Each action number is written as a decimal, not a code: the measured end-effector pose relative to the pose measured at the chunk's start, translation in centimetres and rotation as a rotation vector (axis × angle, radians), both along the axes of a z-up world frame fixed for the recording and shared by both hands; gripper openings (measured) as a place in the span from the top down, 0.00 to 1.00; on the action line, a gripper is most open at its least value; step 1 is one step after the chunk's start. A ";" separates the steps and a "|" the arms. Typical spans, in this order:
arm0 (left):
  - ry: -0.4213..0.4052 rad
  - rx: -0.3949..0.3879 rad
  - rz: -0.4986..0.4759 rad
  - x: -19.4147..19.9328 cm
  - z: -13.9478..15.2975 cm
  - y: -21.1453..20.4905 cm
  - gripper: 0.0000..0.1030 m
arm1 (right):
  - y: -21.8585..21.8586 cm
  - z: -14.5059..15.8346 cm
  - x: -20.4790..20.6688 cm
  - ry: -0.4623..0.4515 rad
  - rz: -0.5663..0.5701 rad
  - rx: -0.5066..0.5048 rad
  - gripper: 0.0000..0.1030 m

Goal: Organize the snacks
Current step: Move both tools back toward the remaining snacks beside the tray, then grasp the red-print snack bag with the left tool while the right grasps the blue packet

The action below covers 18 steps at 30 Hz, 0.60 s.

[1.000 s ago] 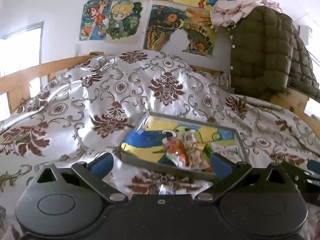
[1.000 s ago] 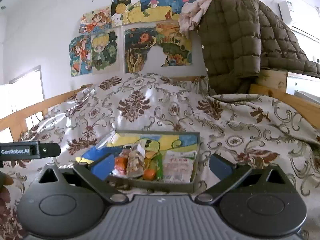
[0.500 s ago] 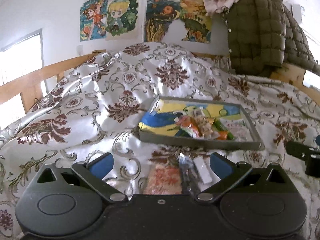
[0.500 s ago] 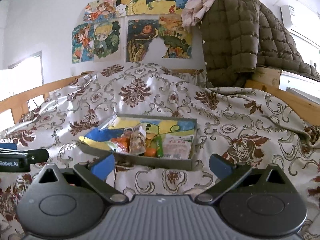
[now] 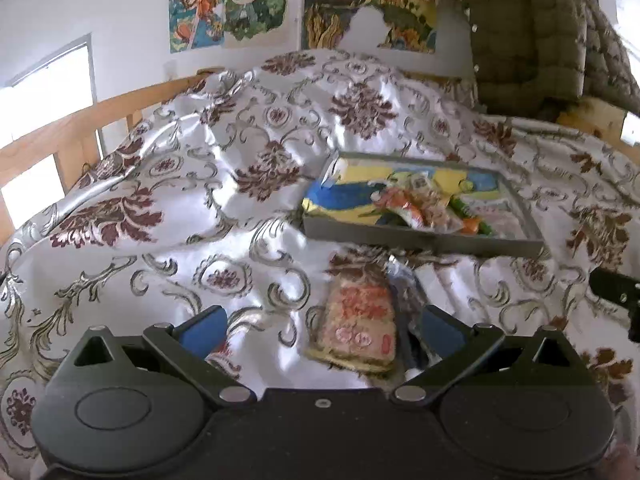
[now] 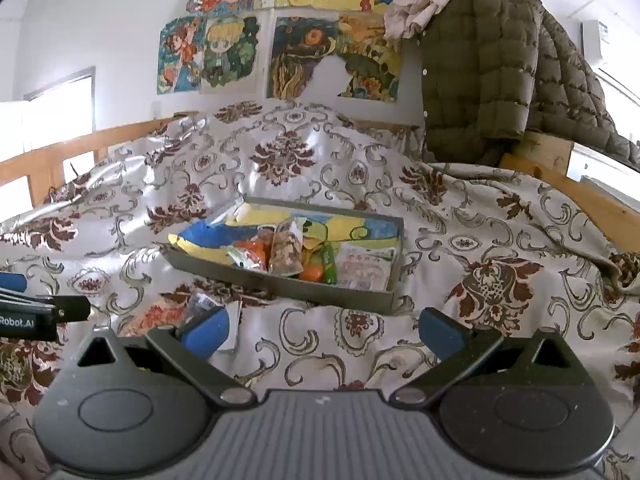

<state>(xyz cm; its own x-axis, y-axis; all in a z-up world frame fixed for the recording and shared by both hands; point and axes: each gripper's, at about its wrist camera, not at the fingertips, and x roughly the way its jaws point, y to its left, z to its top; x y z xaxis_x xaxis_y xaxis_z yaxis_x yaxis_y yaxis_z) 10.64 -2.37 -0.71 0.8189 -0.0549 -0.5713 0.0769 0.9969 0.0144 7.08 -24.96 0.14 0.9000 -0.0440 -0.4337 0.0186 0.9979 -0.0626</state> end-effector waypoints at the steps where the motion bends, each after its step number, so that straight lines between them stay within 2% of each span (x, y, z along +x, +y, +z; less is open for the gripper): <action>1: 0.018 0.002 0.001 0.2 -0.1 0.0 0.01 | 0.0 -0.1 0.1 0.008 0.001 0.000 0.00; 13: 0.213 -0.001 0.079 2.9 -2.4 1.3 0.01 | 1.0 -1.8 1.9 0.143 0.044 -0.014 0.00; 16: 0.280 0.002 0.060 4.2 -2.9 1.5 0.01 | 1.5 -2.2 2.3 0.167 0.066 -0.028 0.00; 18: 0.308 0.032 0.022 5.0 -3.1 1.4 0.01 | 1.7 -2.5 2.5 0.175 0.078 -0.031 0.00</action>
<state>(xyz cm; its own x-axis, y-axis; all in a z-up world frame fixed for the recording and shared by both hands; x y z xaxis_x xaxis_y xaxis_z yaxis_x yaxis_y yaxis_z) 15.65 -0.93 -3.80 0.6080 -0.0169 -0.7938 0.0609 0.9978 0.0255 9.58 -23.22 -2.32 0.8124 0.0068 -0.5831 -0.0722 0.9934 -0.0890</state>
